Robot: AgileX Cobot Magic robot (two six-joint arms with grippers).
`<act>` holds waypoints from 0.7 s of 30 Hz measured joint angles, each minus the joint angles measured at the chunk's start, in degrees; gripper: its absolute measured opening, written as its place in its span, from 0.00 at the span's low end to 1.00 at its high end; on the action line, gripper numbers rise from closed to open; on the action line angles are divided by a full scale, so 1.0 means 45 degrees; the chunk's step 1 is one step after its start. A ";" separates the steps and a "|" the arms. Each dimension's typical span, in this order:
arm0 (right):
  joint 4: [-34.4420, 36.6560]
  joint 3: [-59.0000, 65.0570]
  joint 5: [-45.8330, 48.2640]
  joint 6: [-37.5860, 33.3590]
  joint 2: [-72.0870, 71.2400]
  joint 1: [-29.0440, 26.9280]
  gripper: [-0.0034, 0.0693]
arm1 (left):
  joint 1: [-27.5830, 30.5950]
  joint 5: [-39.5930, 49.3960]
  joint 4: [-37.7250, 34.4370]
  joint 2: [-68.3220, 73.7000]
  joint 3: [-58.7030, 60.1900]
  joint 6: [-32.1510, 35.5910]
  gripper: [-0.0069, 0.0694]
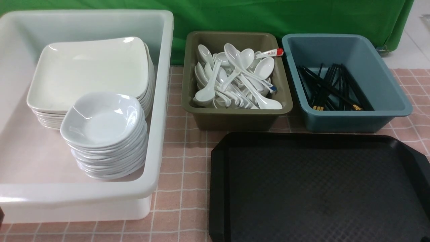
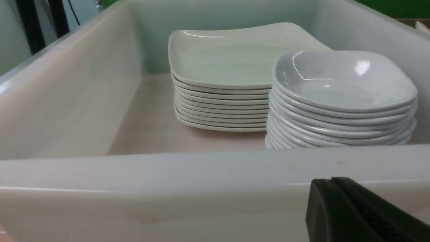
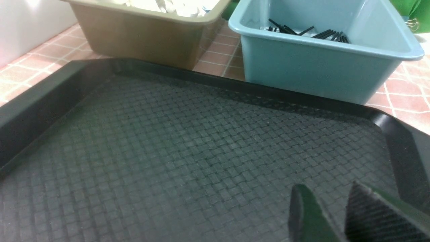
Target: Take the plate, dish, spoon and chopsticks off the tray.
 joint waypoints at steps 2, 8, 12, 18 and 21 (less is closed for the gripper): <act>0.0000 0.0000 0.0000 0.0000 0.0000 0.0000 0.38 | -0.0138 0.0044 0.0057 0.0000 0.0000 -0.0060 0.09; 0.0000 0.0000 0.0000 0.0000 0.0000 0.0000 0.38 | -0.0179 0.0072 0.0335 0.0000 0.0000 -0.0124 0.09; 0.0000 0.0000 0.0000 0.0000 0.0000 0.0000 0.38 | -0.0179 0.0084 0.0349 0.0000 0.0000 -0.0150 0.09; 0.0000 0.0000 0.0000 0.0000 0.0000 0.0000 0.38 | -0.0179 0.0084 0.0375 0.0000 0.0000 -0.0163 0.09; 0.0000 0.0000 0.0000 0.0000 0.0000 0.0000 0.38 | -0.0179 0.0084 0.0375 0.0000 0.0000 -0.0163 0.09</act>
